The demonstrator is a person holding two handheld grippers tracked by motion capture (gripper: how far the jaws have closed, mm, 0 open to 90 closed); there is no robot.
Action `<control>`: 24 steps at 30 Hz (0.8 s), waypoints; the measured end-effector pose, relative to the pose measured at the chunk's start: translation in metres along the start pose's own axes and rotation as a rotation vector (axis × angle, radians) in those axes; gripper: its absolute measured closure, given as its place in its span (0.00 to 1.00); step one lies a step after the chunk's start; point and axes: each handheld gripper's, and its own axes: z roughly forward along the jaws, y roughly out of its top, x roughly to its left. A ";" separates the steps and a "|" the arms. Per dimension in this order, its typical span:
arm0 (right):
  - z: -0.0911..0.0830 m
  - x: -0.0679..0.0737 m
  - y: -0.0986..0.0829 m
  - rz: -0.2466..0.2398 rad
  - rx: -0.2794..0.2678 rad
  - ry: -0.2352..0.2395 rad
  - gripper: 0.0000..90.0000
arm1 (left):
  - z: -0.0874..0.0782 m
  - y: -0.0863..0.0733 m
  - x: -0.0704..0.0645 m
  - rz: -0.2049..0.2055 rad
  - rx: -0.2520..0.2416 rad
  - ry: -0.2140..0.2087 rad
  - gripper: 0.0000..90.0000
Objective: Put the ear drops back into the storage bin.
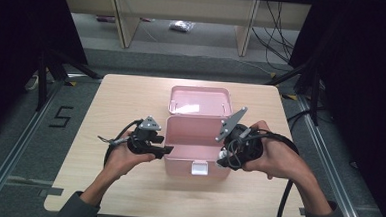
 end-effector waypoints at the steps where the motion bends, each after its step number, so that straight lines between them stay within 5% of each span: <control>1: 0.000 0.000 0.000 0.026 0.009 -0.005 0.67 | 0.000 0.000 0.000 0.000 0.000 0.000 0.54; 24: 0.028 -0.043 0.010 0.100 0.068 -0.026 0.67 | 0.000 0.000 0.000 0.002 0.000 0.001 0.54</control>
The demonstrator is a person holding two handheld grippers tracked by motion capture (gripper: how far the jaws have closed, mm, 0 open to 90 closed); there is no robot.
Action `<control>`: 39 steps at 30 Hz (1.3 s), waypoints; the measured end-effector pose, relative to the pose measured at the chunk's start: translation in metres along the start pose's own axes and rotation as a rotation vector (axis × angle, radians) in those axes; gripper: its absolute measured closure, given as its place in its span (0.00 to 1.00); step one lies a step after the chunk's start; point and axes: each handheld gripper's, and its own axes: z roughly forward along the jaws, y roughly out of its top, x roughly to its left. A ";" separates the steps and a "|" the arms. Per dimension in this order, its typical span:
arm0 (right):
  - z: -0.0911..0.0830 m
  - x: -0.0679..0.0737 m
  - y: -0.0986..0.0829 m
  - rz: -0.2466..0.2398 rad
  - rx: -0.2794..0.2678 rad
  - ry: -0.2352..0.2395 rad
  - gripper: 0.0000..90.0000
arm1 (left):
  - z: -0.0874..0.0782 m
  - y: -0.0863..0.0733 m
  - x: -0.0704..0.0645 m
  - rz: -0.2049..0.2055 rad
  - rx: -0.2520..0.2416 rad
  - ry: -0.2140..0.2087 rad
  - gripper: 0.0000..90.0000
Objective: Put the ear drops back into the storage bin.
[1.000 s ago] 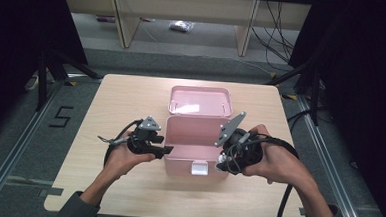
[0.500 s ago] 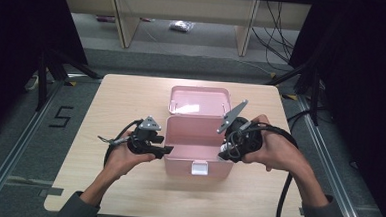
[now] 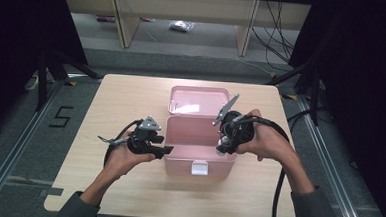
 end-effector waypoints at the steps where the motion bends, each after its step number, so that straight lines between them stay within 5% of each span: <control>1: 0.002 -0.001 0.001 -0.011 -0.002 0.002 0.67 | 0.000 0.000 0.001 0.008 0.001 -0.005 0.54; 14: 0.026 -0.014 0.004 0.045 0.042 0.017 0.67 | 0.000 0.000 0.000 0.004 0.000 -0.008 0.54; 39: 0.066 -0.026 0.005 0.057 0.095 0.039 0.67 | 0.000 0.000 0.000 0.004 -0.002 -0.008 0.54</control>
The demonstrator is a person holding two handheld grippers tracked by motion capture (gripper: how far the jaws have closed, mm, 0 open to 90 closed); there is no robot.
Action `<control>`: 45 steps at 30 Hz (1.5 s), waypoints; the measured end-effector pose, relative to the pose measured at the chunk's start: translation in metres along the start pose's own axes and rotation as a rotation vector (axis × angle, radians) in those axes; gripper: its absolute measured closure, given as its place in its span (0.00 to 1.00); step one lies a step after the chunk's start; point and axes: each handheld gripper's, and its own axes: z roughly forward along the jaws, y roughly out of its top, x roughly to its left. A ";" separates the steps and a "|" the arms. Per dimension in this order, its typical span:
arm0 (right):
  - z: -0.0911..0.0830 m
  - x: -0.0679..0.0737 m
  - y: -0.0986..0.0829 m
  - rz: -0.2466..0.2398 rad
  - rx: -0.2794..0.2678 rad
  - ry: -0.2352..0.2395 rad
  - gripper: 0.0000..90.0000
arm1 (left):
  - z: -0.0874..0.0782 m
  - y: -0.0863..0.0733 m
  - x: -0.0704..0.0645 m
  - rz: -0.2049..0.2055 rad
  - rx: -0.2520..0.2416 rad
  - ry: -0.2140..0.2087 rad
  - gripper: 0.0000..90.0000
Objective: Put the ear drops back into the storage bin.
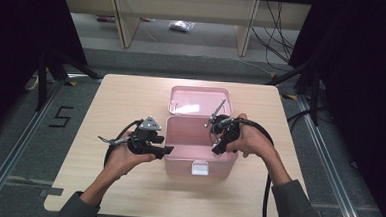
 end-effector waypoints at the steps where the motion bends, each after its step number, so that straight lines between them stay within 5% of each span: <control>1: 0.002 0.000 0.000 -0.001 0.003 0.002 0.67 | 0.000 0.000 0.000 0.002 0.002 0.000 0.54; 22: 0.023 0.000 0.002 0.007 0.034 0.014 0.67 | 0.000 0.000 0.000 0.000 0.003 0.004 0.54; 24: 0.025 -0.003 0.002 -0.037 0.027 0.010 0.67 | 0.000 0.000 -0.001 0.001 0.002 0.007 0.54; 28: 0.027 -0.001 0.001 0.009 0.045 0.019 0.67 | 0.000 0.000 0.000 0.000 0.002 0.006 0.54; 31: 0.030 -0.004 0.001 -0.031 0.040 0.014 0.67 | 0.000 0.000 0.000 0.001 0.002 0.007 0.54; 34: 0.032 -0.002 0.001 0.009 0.051 0.011 0.67 | 0.000 0.000 0.000 0.000 0.003 0.003 0.54; 45: 0.037 -0.001 0.003 -0.003 0.059 0.019 0.67 | 0.000 0.000 -0.001 0.000 0.002 0.009 0.54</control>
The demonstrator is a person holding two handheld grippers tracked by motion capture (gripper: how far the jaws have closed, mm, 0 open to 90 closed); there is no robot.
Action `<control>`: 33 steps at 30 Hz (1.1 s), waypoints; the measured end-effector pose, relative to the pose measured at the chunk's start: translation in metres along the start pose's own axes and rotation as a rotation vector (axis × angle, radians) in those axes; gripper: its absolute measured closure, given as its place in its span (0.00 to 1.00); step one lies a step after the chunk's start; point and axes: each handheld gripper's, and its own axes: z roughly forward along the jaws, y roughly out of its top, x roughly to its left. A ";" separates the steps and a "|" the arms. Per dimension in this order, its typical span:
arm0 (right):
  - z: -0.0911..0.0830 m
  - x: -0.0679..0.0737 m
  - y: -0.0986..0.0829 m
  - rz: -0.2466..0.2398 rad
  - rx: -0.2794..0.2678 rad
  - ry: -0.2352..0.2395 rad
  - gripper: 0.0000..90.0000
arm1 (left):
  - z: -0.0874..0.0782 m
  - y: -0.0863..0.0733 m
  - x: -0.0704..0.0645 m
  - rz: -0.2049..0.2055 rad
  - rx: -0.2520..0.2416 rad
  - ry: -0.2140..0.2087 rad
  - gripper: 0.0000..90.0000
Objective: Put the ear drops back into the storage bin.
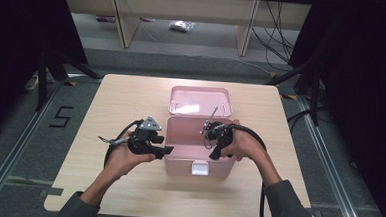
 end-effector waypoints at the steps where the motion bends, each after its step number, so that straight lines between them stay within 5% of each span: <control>1: 0.000 0.000 0.000 0.001 0.003 -0.006 0.67 | 0.000 0.000 0.000 0.000 0.000 0.000 0.54; 6: 0.004 -0.003 0.001 -0.023 0.005 0.003 0.67 | 0.000 0.000 0.000 0.000 0.000 -0.001 0.54; 10: 0.007 -0.001 0.000 0.011 0.018 0.015 0.67 | 0.000 0.000 0.000 0.000 0.000 0.000 0.54; 11: 0.008 -0.003 0.000 -0.027 0.013 0.017 0.67 | 0.000 0.000 0.000 -0.001 0.000 0.000 0.54; 12: 0.008 0.000 0.000 0.012 0.026 0.023 0.67 | 0.000 0.000 0.000 0.000 0.000 0.000 0.54; 19: 0.015 -0.001 -0.001 0.014 0.042 0.019 0.67 | 0.000 0.000 0.000 0.000 0.000 0.001 0.54; 20: 0.016 -0.003 0.000 -0.015 0.040 0.030 0.67 | 0.000 0.000 -0.001 0.000 0.000 0.001 0.54; 21: 0.016 -0.001 -0.001 0.015 0.042 0.033 0.67 | 0.000 0.000 -0.001 -0.001 0.000 0.001 0.54; 33: 0.017 0.000 -0.002 0.021 0.032 0.034 0.67 | 0.000 0.000 -0.001 -0.004 -0.004 0.002 0.54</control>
